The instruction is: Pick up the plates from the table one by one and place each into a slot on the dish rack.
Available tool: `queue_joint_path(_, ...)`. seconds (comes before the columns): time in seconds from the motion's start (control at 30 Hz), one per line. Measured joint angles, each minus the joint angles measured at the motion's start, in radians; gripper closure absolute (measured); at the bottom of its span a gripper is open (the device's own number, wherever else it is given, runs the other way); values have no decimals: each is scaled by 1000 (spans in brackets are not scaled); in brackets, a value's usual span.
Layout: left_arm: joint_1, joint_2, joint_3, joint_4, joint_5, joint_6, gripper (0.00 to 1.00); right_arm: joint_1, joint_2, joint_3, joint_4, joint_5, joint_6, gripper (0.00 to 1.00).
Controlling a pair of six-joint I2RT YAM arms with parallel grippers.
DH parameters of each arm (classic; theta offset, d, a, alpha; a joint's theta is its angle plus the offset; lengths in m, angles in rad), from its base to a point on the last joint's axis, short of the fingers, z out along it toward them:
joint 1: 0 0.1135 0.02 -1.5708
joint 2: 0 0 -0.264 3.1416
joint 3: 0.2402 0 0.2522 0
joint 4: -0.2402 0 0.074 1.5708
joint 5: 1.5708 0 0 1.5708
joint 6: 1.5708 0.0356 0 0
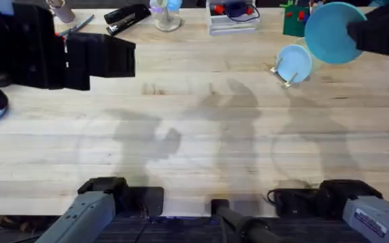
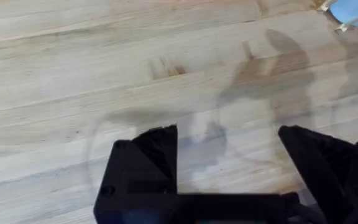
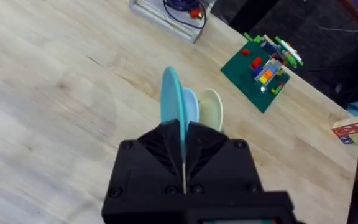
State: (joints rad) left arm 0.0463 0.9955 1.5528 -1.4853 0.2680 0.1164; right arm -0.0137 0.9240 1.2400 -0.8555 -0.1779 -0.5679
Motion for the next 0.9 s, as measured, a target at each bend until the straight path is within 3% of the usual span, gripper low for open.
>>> queue_joint_path(0.9,0,0,0,0,0,0,7,-128,173,0,43,3,-70,973)
